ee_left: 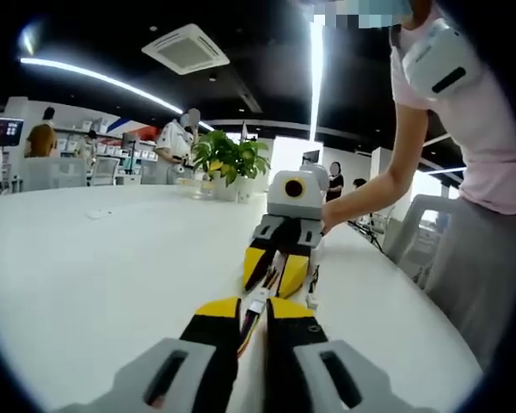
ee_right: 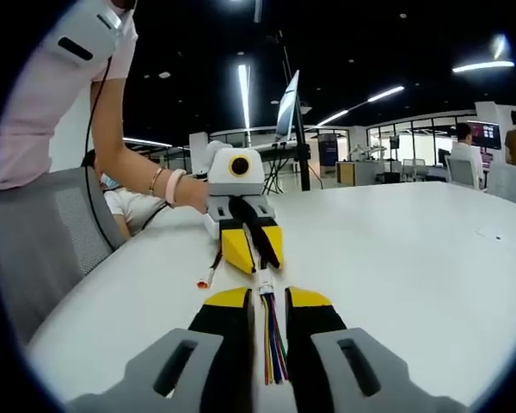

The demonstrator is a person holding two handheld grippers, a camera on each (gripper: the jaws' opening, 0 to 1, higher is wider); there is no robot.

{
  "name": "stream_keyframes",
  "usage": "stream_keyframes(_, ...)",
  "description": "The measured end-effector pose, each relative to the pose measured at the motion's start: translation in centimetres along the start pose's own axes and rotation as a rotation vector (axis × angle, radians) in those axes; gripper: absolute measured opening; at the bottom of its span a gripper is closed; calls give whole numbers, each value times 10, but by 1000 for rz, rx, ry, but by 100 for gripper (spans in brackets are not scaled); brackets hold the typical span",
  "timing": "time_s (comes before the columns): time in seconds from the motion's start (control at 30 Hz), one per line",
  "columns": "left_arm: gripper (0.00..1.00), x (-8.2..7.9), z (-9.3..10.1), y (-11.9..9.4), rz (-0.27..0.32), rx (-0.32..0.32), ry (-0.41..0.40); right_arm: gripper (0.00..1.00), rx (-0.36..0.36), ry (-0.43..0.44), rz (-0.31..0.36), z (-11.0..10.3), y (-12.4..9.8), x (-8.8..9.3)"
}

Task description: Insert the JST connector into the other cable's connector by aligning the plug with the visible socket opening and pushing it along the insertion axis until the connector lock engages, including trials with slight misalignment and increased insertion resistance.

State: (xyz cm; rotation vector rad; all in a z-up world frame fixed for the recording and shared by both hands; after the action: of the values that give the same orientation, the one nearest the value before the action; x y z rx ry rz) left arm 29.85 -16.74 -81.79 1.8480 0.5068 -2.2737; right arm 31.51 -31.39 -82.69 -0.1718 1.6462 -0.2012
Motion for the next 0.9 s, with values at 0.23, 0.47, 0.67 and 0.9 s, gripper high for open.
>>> stream_keyframes(0.23,8,0,-4,-2,7,-25,2,15,-2,2,-4,-1,0,0)
stream_keyframes(0.47,17,-9,-7,-8,-13,-81,23,20,17,2,-11,-1,-1,-4)
stream_keyframes(0.67,22,-16,3,-14,-10,-58,61,23,28,-16,-8,-6,-7,-7)
stream_keyframes(0.9,21,-25,27,-23,-39,-30,96,22,30,0,22,-19,-15,-15)
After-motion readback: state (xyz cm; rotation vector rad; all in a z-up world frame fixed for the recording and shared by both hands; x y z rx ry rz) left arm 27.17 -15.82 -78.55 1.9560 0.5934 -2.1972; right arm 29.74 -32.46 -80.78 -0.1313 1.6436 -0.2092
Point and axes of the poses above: the point that each gripper's makers call its tool centre point, and the gripper's own axes: y roughly forward along the fingers, z roughly to its right, x roughly out of its underside, the point moved 7 cm from there along -y, roughly backward along the fingers, and after that the axes turned 1 degree about -y, right-handed, at the moved point
